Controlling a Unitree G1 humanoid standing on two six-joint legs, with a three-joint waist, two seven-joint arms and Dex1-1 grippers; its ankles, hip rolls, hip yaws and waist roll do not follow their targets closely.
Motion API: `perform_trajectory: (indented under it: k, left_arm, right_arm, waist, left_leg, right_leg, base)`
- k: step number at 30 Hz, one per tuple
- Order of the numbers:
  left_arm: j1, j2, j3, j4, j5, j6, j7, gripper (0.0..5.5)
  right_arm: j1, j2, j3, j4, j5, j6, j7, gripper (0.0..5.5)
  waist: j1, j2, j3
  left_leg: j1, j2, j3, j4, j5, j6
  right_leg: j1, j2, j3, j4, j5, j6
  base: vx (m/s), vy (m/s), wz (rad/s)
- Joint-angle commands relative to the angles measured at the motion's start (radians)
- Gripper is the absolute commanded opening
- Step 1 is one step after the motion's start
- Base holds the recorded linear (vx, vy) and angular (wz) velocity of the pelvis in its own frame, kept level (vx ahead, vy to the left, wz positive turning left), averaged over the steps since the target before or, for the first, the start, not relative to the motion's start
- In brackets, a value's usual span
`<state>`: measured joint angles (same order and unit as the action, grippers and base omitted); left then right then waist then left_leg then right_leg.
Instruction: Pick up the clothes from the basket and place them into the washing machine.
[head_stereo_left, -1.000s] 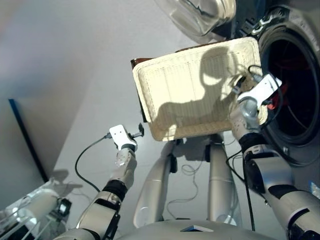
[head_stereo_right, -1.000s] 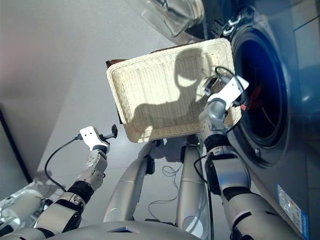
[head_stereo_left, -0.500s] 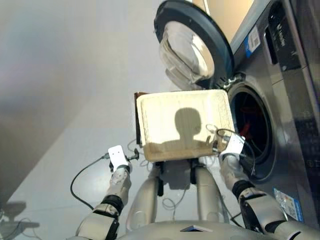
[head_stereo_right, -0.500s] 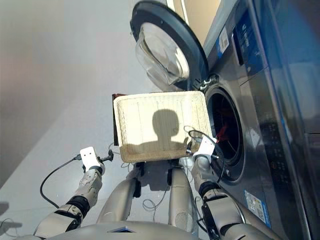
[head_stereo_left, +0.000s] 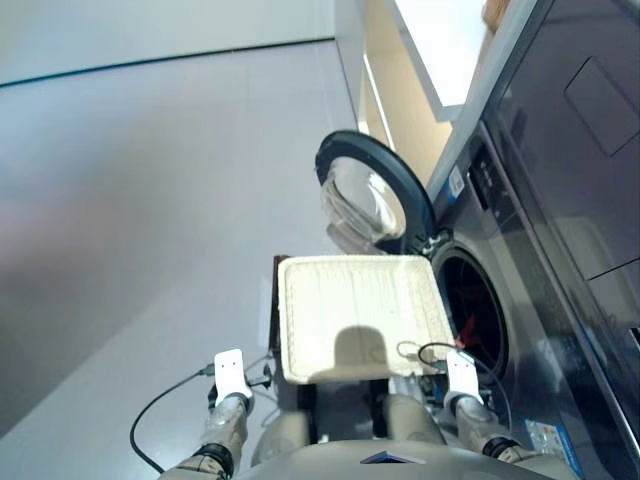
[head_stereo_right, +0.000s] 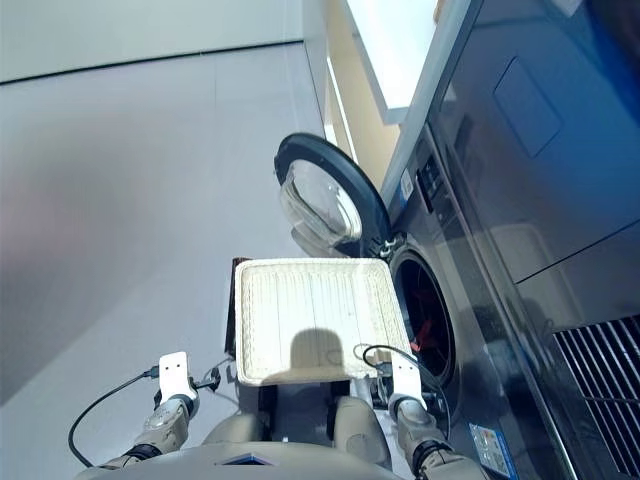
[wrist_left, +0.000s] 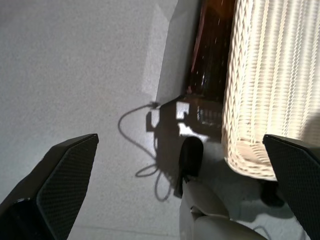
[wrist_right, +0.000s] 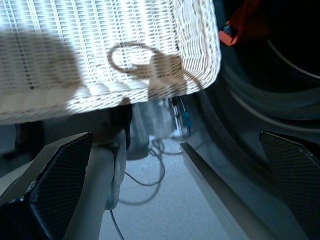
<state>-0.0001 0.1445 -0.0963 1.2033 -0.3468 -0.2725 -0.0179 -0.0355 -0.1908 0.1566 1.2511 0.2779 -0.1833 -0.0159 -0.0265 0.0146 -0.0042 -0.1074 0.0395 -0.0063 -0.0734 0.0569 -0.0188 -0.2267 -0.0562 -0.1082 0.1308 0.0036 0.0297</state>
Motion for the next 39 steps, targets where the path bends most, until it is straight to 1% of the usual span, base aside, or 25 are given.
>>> perform_trajectory:
  k: [1, 6, 11, 17, 24, 29, 39]
  left_arm:
    - [-0.029, 0.018, 0.035, 0.027, 0.052, -0.004, -0.025, 5.5]
    - [-0.008, 0.017, 0.018, 0.05, 0.121, 0.001, -0.023, 5.5]
    - [0.0, 0.019, 0.022, 0.064, 0.137, 0.011, -0.025, 5.5]
    - [0.003, 0.016, 0.009, 0.066, 0.161, 0.009, -0.012, 5.5]
    - [-0.002, 0.006, -0.013, 0.059, 0.167, 0.013, -0.005, 5.5]
    - [-0.002, 0.001, -0.025, 0.064, 0.173, 0.017, -0.01, 5.5]
    - [-0.001, -0.005, -0.04, 0.066, 0.191, 0.016, -0.009, 5.5]
  right_arm:
    - [-0.042, 0.003, -0.015, 0.037, -0.018, -0.001, 0.007, 5.5]
    - [-0.021, 0.015, -0.028, 0.059, -0.03, 0.009, 0.003, 5.5]
    - [-0.007, 0.028, -0.047, 0.083, -0.021, 0.018, -0.001, 5.5]
    - [-0.003, 0.03, -0.029, 0.073, -0.053, 0.018, -0.027, 5.5]
    - [-0.015, 0.026, -0.011, 0.087, -0.069, 0.025, -0.026, 5.5]
    - [-0.017, 0.026, -0.002, 0.091, -0.078, 0.027, -0.027, 5.5]
    - [-0.012, 0.024, -0.009, 0.112, -0.082, 0.032, -0.034, 5.5]
  waist:
    - [-0.008, -0.038, 0.012]
    - [-0.005, -0.043, -0.01]
    - [-0.004, -0.045, -0.026]
    - [-0.009, -0.04, -0.041]
    - [-0.005, -0.034, -0.051]
    - [-0.007, -0.034, -0.055]
    - [-0.007, -0.029, -0.053]
  left_leg:
    - [0.089, -0.053, 0.055, 0.009, -0.06, -0.023]
    - [0.142, -0.057, 0.062, 0.019, -0.079, -0.013]
    - [0.184, -0.054, 0.06, 0.028, -0.096, -0.009]
    - [0.21, -0.045, 0.063, 0.028, -0.1, -0.01]
    - [0.221, -0.041, 0.059, 0.036, -0.107, -0.008]
    - [0.233, -0.038, 0.055, 0.033, -0.106, -0.01]
    - [0.233, -0.035, 0.055, 0.029, -0.102, -0.014]
  right_leg:
    - [0.145, -0.017, -0.006, -0.169, 0.052, 0.109]
    - [0.204, -0.014, -0.005, -0.154, 0.032, 0.107]
    - [0.248, -0.014, -0.006, -0.146, 0.012, 0.103]
    - [0.274, -0.008, -0.001, -0.152, 0.003, 0.101]
    - [0.294, -0.005, 0.002, -0.157, -0.007, 0.097]
    - [0.311, -0.005, -0.001, -0.165, -0.01, 0.097]
    - [0.313, -0.007, -0.005, -0.174, -0.007, 0.098]
  base:
    - [0.0, 0.0, 0.0]
    - [0.049, 0.016, 0.008]
    - [0.013, 0.002, -0.003]
    - [0.0, 0.0, 0.0]
    - [0.0, 0.0, 0.0]
    - [0.0, 0.0, 0.0]
    - [0.0, 0.0, 0.0]
